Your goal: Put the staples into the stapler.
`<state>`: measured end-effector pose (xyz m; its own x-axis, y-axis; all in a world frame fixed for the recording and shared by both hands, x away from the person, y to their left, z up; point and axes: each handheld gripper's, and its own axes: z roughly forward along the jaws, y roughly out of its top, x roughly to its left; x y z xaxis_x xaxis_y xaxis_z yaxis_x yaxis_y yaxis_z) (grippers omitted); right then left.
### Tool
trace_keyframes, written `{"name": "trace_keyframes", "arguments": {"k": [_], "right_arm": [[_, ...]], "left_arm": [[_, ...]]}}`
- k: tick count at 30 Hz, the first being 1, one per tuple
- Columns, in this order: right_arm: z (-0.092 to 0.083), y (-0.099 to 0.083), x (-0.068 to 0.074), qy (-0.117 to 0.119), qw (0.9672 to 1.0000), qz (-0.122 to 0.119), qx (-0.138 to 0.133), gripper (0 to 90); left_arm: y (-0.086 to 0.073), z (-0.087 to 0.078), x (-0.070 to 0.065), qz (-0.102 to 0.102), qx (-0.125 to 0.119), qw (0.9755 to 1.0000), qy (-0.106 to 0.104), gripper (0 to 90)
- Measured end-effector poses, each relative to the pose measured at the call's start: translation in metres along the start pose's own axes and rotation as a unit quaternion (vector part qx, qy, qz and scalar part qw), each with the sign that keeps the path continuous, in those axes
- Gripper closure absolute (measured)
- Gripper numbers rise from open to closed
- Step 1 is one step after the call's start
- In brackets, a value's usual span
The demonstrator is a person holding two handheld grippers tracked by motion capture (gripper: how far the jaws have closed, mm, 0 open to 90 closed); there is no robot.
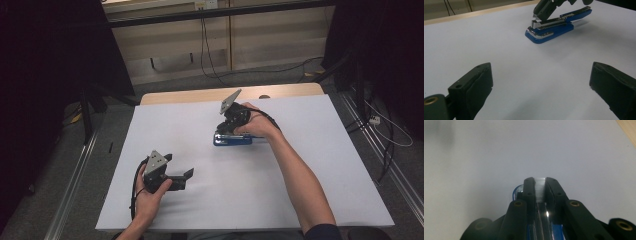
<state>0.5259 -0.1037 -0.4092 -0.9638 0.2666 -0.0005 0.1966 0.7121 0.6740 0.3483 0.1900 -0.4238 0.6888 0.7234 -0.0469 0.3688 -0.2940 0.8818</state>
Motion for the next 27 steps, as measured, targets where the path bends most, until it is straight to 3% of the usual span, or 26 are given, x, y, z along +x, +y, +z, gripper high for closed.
{"name": "trace_keyframes", "arguments": {"k": [27], "right_arm": [[0.0032,-0.0040,-0.0003,0.007,0.9998,-0.014,0.008,79.3]], "left_arm": [[-0.0002,-0.0006,0.0005,-0.003,-0.002,1.0000,0.005,5.0]]}}
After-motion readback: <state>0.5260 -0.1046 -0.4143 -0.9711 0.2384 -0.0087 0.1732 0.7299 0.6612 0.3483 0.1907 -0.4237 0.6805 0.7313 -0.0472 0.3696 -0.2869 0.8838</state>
